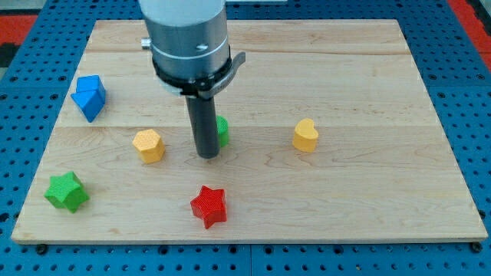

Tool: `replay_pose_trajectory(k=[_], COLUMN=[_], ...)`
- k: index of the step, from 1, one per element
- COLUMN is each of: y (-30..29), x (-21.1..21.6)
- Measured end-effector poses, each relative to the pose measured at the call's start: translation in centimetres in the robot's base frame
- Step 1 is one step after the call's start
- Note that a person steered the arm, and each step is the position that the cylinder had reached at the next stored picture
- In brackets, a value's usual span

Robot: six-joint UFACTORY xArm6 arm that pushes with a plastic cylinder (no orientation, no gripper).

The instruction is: Push green star towards the blue triangle

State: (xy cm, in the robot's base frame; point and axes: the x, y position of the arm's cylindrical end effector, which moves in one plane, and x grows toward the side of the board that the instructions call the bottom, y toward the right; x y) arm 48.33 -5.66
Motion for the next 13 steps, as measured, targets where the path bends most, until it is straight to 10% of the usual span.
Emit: replay_pose_trajectory(k=[2,4,6,13], y=[3.2,-5.4,-22.4,-20.3], x=[-8.5,8.8,11.5,0.4])
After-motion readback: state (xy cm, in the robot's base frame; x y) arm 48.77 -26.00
